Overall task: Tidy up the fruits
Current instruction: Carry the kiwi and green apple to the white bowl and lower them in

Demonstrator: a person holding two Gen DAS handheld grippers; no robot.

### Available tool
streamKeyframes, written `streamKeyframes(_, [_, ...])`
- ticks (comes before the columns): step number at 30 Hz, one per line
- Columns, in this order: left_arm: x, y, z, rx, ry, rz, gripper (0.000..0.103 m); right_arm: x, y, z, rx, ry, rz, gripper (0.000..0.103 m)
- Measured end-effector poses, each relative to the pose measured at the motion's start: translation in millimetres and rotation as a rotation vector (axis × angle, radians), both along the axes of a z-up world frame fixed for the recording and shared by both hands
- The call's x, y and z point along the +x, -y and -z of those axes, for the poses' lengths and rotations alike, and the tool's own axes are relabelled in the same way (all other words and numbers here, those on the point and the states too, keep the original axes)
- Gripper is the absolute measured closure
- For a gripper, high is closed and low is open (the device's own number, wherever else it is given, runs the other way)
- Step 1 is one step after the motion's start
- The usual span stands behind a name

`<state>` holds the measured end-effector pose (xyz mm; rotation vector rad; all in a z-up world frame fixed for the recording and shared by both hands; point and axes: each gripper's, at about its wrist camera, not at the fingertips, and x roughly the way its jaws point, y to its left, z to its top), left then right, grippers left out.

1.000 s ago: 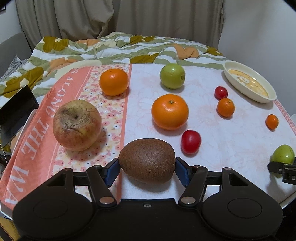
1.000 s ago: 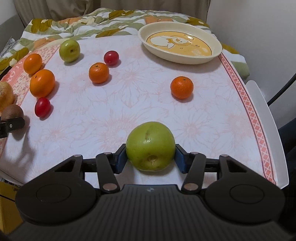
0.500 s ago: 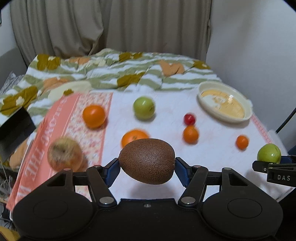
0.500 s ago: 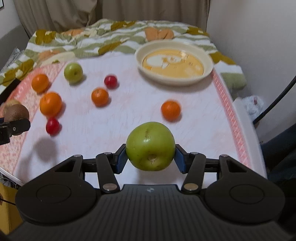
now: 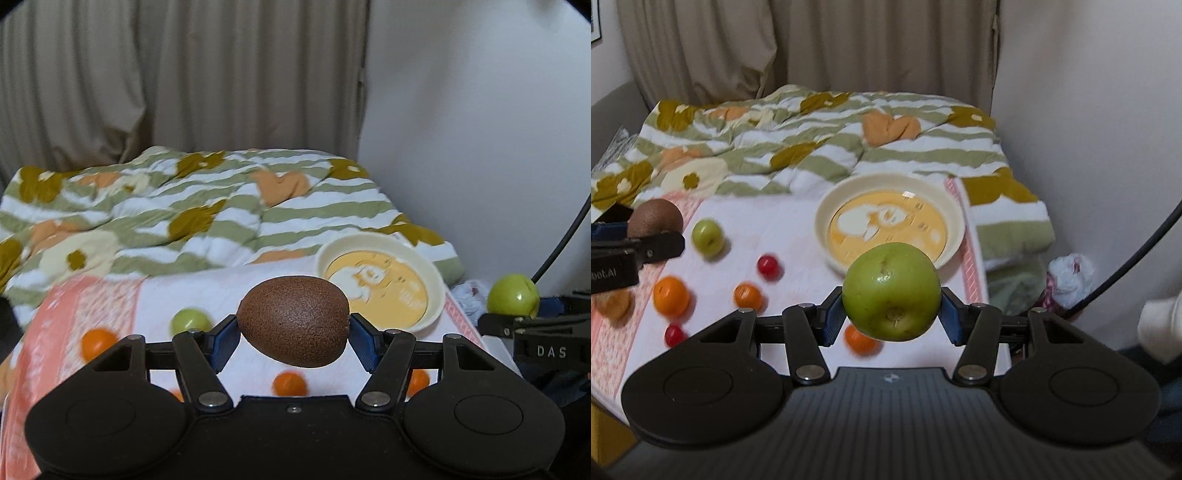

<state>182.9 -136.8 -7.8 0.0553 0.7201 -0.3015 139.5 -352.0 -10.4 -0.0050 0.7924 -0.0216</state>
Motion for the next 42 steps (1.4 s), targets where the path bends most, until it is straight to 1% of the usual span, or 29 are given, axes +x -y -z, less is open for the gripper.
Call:
streamKeyframes(4, [35.5, 22.0, 4.9, 0.006, -0.009, 0.061, 0.035, 29.5, 15.8, -3.9, -0.005, 0.011, 0.028, 0.035])
streamKeyframes(9, [78.4, 48.8, 17.1, 0.032, -0.028, 0.139, 0.035, 69.9, 30.4, -0.3, 0.018, 0.004, 0.051, 0.035])
streamKeyframes(15, [126.1, 79.5, 39.6, 0.065, -0.057, 0.243, 0.035, 117.1, 44.1, 10.5, 0.034, -0.011, 0.086, 0.034])
streamKeyframes(20, [158.3, 104.9, 63.1, 0.104, -0.081, 0.316, 0.035, 144.8, 54.8, 21.4, 0.039, -0.026, 0.12, 0.034])
streamKeyframes(23, [170.7, 120.8, 77.7, 0.137, -0.084, 0.357, 0.035, 156.0, 62.5, 28.7, 0.046, -0.035, 0.14, 0.034])
streamKeyframes(28, [177.1, 141.8, 96.8, 0.189, -0.087, 0.411, 0.035, 166.1, 74.7, 42.4, 0.056, -0.062, 0.167, 0.034])
streamKeyframes(33, [179.6, 153.9, 109.8, 0.227, -0.084, 0.437, 0.035, 171.4, 83.5, 50.7, 0.06, -0.079, 0.169, 0.034])
streamKeyframes(36, [181.5, 157.8, 114.2, 0.239, -0.091, 0.43, 0.034, 172.6, 86.8, 53.4, 0.06, -0.087, 0.164, 0.034])
streamKeyframes(37, [180.8, 158.3, 114.6, 0.243, -0.087, 0.428, 0.026, 172.6, 87.7, 53.5, 0.061, -0.088, 0.162, 0.034])
streamKeyframes(38, [179.0, 158.3, 113.1, 0.248, -0.071, 0.428, 0.011, 172.5, 88.3, 53.3, 0.062, -0.088, 0.161, 0.034])
streamKeyframes(39, [177.5, 158.1, 111.0, 0.253, -0.051, 0.426, 0.004, 172.7, 87.6, 53.2, 0.061, -0.087, 0.162, 0.034])
streamKeyframes(40, [174.7, 157.2, 107.7, 0.257, -0.028, 0.423, 0.0, 172.8, 88.7, 53.1, 0.061, -0.087, 0.161, 0.034])
streamKeyframes(42, [171.5, 155.8, 102.7, 0.27, -0.013, 0.424, 0.0, 172.7, 90.0, 52.4, 0.063, -0.084, 0.16, 0.034])
